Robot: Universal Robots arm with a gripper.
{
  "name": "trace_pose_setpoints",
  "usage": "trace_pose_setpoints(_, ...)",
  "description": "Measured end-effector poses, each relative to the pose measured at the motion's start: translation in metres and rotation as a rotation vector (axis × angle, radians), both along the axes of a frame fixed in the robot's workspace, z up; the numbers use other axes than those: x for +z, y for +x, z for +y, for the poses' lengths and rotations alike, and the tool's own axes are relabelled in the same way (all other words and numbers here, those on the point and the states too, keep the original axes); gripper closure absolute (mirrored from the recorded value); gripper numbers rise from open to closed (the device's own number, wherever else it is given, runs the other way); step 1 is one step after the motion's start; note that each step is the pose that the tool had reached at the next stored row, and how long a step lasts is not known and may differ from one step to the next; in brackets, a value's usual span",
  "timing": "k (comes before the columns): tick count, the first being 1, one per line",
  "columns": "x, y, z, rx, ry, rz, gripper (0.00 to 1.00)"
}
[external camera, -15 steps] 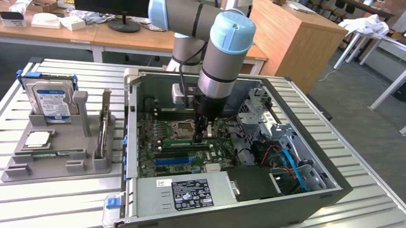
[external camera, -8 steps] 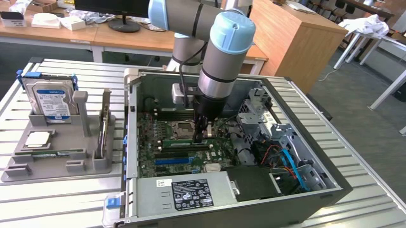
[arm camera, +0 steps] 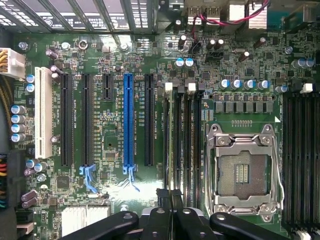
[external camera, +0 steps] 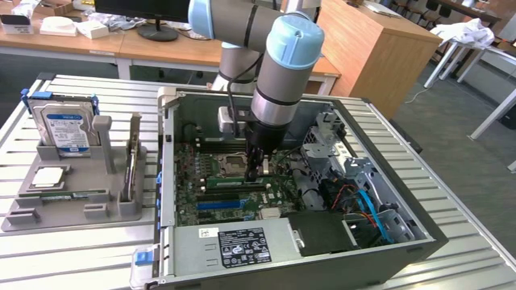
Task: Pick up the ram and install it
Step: 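Pick up the ram and move it above insertion slot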
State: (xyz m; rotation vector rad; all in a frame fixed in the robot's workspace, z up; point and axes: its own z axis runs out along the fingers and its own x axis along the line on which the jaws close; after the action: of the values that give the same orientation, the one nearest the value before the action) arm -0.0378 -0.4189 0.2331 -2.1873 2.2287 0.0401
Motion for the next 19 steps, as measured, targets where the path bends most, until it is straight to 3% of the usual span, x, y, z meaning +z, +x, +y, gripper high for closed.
trace_pose_setpoints(19, -0.0017, -0.0001, 0.0008, 0.000, -0.0005, 0.0002, 0.89)
